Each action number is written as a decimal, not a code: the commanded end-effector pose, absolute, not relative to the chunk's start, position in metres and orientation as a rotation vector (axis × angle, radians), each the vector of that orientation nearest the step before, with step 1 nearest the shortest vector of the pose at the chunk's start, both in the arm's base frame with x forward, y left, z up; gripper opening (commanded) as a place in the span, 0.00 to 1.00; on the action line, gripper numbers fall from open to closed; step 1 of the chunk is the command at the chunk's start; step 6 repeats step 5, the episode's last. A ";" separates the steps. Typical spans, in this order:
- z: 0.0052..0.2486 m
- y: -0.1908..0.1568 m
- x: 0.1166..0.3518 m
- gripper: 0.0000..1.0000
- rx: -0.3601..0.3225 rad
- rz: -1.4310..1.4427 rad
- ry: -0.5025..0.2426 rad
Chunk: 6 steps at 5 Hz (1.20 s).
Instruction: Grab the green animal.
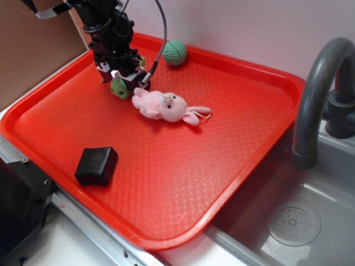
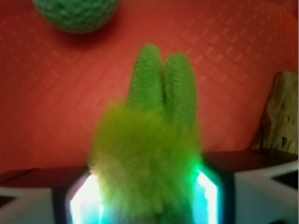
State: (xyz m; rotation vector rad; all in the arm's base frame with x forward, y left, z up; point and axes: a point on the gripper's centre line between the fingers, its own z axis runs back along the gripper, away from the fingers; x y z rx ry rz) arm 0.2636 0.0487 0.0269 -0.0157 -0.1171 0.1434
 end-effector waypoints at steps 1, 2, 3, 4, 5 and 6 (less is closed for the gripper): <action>0.073 0.057 0.258 0.00 0.032 0.262 -0.211; 0.122 0.052 0.241 0.00 -0.040 0.242 -0.241; 0.173 0.026 0.219 0.00 -0.182 0.095 -0.178; 0.201 0.008 0.195 0.00 -0.170 0.071 -0.189; 0.195 0.006 0.188 0.00 -0.175 0.108 -0.181; 0.195 0.006 0.188 0.00 -0.175 0.108 -0.181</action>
